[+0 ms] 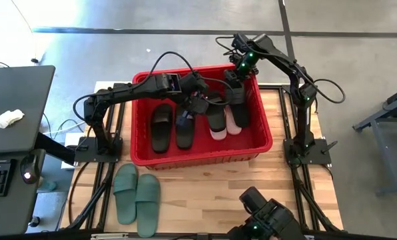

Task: Pick and place slides into bin
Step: Stack the black slipper on top of the pink slipper in the red bin

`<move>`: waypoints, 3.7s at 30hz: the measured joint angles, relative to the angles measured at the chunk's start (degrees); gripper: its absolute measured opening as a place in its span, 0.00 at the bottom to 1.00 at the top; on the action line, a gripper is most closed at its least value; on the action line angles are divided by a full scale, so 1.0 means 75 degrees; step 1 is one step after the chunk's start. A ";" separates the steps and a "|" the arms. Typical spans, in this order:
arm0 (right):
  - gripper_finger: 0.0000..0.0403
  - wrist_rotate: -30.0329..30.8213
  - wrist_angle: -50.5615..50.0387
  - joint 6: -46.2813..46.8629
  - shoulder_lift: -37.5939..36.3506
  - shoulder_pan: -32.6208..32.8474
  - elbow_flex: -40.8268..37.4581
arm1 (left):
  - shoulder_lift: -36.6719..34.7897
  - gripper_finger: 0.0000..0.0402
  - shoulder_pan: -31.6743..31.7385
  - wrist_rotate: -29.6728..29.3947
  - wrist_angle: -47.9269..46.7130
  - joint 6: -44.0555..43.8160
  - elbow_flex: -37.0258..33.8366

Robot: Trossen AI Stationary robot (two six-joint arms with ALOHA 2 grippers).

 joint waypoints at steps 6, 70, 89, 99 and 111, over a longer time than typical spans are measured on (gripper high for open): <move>0.38 -0.0014 -0.0108 -0.0353 0.0000 -0.0012 -0.0003 | 0.0032 0.00 -0.0003 0.0002 0.0094 0.0022 0.0005; 0.50 0.7232 0.3633 -0.5003 -0.3649 0.3907 -0.5262 | -0.1180 0.01 0.0915 -0.0317 0.0265 0.0733 -0.1075; 0.50 0.7194 0.4183 -0.5076 -0.3698 0.3976 -0.5858 | -0.1174 0.01 0.1003 -0.0318 0.0556 0.0730 -0.1075; 0.50 0.7034 0.4289 -0.5517 -0.3435 0.3863 -0.5855 | -0.1174 0.01 0.1000 -0.0316 0.0565 0.0688 -0.1075; 0.44 0.8356 0.4633 -0.5458 -0.2928 0.3876 -0.5852 | -0.1166 0.01 0.0999 -0.0288 0.0562 0.0604 -0.1075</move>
